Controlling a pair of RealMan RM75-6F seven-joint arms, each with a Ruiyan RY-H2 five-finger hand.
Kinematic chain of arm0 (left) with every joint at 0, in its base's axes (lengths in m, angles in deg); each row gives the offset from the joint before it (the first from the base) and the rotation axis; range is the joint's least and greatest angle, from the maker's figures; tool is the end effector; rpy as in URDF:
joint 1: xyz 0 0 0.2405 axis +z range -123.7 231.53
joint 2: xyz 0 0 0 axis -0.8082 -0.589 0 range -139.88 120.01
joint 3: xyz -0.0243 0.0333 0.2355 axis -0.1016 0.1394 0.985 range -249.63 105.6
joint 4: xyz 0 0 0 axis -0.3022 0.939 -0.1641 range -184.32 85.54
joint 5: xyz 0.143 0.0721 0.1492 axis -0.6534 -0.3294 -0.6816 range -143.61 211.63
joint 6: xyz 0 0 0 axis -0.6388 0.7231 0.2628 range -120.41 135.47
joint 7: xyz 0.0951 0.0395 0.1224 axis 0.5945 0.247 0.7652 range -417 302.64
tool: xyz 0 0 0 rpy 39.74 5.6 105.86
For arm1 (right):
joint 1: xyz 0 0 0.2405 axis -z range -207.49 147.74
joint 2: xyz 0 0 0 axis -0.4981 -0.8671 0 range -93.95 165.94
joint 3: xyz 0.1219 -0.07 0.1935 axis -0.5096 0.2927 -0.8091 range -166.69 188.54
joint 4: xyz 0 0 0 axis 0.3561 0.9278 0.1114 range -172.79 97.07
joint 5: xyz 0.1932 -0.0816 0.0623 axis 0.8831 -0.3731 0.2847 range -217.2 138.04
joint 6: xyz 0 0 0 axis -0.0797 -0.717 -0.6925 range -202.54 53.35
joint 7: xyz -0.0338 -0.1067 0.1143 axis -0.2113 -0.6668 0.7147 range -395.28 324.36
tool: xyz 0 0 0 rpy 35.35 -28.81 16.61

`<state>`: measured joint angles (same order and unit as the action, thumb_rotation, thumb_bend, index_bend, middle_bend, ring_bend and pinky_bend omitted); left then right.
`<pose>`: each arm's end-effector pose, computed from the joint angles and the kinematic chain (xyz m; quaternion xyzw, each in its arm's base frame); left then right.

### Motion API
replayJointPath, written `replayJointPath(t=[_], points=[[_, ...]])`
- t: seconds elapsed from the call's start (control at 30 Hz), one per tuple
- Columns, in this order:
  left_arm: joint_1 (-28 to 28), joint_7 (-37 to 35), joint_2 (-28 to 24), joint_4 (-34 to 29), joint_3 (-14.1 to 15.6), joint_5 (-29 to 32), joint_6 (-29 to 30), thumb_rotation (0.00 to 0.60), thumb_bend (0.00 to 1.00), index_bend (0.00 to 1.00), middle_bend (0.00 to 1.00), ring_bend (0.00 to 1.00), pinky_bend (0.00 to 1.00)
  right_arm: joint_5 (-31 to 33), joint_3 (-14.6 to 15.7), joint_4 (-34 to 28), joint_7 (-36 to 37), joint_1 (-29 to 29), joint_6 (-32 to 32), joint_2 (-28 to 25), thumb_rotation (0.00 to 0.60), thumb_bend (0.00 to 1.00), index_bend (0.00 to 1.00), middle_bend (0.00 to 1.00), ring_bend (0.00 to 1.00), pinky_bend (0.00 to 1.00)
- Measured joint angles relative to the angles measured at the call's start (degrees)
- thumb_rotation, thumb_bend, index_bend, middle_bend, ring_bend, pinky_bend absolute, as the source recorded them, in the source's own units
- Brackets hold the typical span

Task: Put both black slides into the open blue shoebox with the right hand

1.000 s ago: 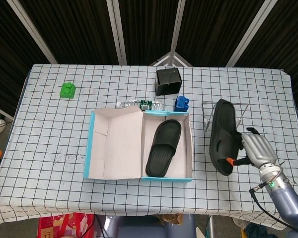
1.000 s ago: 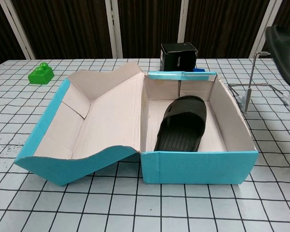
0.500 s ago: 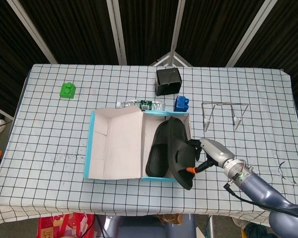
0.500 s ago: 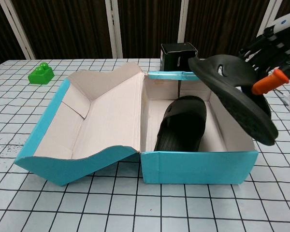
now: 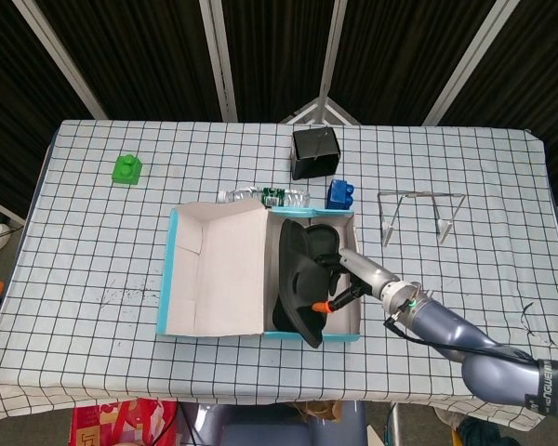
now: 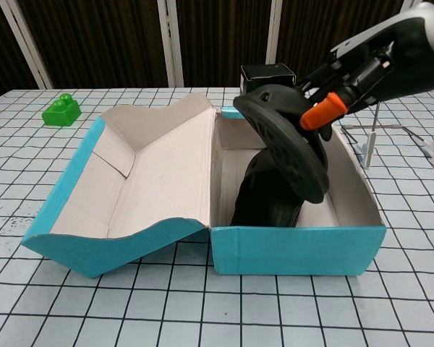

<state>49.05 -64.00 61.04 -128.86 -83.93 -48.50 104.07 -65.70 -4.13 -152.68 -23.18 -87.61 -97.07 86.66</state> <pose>-0.3134 0.2215 0.1888 -0.4878 -0.2930 -0.4880 0.6619 -0.0695 -0.3319 0.0658 0.5940 -0.7222 0.2985 0.1912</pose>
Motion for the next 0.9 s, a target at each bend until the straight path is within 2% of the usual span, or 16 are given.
replayJointPath(t=[0.33,0.63,0.9], points=[[-0.1,0.2,0.2,0.3,-0.1,0.3,-0.3,0.6,0.21,0.07,0.0,0.0,0.07,6.3,6.7,2.2,-2.0,-6.3,-6.4,3.0,0.6,0.57,0.52,0.48,0.52,0.11],[-0.1,0.4,0.1,0.1,0.0,0.2,-0.3,0.6,0.21,0.07,0.0,0.0,0.07,10.9,9.4,2.0,-4.7,-9.5,-11.1,4.9,0.6,0.57,0.52,0.48,0.52,0.11],[-0.1,0.1,0.1,0.2,-0.1,0.4,-0.4,0.6,0.21,0.07,0.0,0.0,0.07,14.7,11.9,3.7,-7.5,-11.7,-12.2,7.3,0.6,0.57,0.52,0.48,0.52,0.11]])
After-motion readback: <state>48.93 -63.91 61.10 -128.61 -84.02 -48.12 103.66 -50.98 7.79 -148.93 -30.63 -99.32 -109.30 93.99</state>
